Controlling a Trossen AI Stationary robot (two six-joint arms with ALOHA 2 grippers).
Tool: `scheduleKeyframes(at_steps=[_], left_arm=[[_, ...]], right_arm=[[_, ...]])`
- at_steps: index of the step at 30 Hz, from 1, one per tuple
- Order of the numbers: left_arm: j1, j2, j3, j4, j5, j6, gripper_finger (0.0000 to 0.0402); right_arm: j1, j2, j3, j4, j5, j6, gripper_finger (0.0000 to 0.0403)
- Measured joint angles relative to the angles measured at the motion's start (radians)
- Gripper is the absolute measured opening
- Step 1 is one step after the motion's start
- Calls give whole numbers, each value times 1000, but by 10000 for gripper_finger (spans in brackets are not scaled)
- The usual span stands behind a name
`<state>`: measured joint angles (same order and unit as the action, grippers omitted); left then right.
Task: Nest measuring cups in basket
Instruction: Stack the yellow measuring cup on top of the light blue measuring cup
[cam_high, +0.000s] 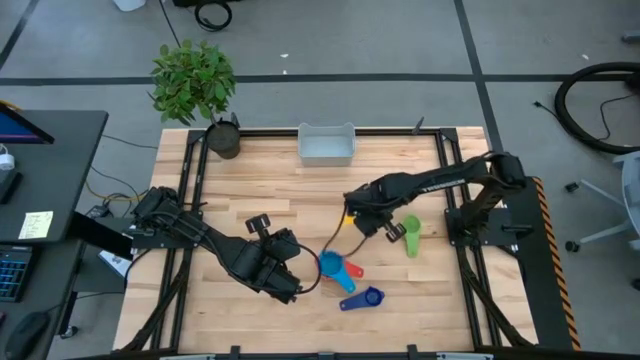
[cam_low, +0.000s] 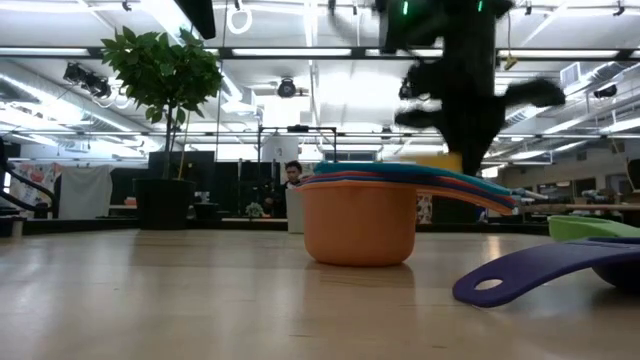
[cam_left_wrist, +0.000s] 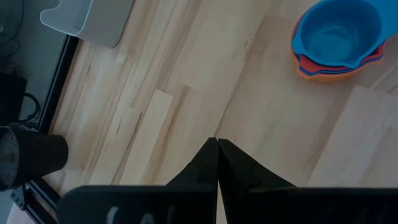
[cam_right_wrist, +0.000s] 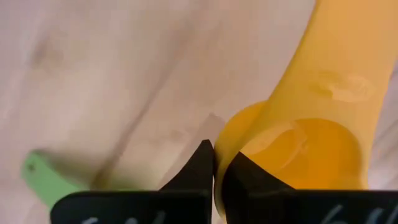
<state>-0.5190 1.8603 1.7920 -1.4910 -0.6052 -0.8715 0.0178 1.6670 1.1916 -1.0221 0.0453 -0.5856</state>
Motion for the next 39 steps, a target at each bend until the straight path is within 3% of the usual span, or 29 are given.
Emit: scheduleKeyframes(at_steps=[5, 13, 17, 26, 39], left_arm=[[-3, 0, 0, -3, 0, -7, 7], [-50, -24, 0, -63, 2, -68, 7], [-82, -54, 1, -57, 1, -113, 7], [-114, -62, 1, -28, -1, -66, 7], [-111, -61, 1, -55, 0, -67, 7]], right_arm=[[123, -5, 145, -80, -21, -163, 13], [260, -1, 300, -20, -71, -296, 13], [302, 1, 311, 49, -75, -274, 13], [337, 2, 311, 207, -100, -176, 13], [329, 54, 311, 307, -147, 515, 13]])
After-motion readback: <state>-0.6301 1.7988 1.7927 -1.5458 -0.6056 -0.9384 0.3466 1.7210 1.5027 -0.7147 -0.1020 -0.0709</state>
